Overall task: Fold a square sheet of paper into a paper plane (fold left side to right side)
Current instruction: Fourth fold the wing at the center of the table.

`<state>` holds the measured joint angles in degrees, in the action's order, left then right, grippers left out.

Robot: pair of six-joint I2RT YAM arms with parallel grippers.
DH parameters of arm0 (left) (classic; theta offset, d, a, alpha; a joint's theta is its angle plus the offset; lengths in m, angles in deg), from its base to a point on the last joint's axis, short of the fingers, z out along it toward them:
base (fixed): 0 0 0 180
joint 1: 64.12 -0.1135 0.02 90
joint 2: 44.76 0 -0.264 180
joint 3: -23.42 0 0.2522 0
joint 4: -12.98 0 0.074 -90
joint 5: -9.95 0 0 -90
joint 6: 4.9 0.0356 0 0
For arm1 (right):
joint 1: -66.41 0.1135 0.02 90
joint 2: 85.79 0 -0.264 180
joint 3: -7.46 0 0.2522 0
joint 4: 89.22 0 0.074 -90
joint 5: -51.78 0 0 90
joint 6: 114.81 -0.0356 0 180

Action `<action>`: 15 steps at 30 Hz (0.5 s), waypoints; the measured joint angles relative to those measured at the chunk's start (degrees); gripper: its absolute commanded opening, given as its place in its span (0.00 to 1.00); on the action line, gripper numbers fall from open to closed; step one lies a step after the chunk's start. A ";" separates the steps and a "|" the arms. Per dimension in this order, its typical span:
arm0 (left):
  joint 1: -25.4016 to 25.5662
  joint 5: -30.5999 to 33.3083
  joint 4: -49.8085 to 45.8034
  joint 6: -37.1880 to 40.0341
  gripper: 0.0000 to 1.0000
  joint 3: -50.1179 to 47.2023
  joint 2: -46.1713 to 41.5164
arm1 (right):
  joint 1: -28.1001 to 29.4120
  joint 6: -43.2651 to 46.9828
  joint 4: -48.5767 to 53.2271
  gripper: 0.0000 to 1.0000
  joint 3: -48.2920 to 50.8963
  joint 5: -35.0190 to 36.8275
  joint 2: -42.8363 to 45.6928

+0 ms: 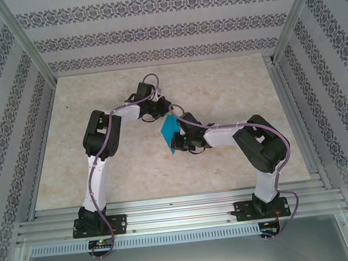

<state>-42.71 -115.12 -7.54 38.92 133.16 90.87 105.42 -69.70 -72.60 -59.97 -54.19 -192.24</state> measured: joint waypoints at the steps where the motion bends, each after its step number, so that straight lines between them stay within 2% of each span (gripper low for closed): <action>1: -0.09 0.28 -0.09 0.33 0.15 0.44 0.15 | 0.00 0.09 -0.07 0.07 0.00 -0.07 0.00; 7: -2.64 1.75 -1.07 3.30 0.23 -1.03 -2.34 | -0.13 2.56 0.90 0.09 -0.02 -0.68 0.68; 10: -4.96 2.75 -1.49 4.74 0.24 -6.95 -9.09 | -0.98 3.45 2.84 0.12 0.02 -2.40 1.57; 15: -7.65 4.22 -1.01 7.02 0.25 -19.89 -25.51 | -3.58 4.15 4.02 0.16 0.07 -6.29 5.46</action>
<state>-50.36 -110.90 -8.55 45.94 113.27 65.36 101.83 -65.55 -68.58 -59.91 -60.49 -186.78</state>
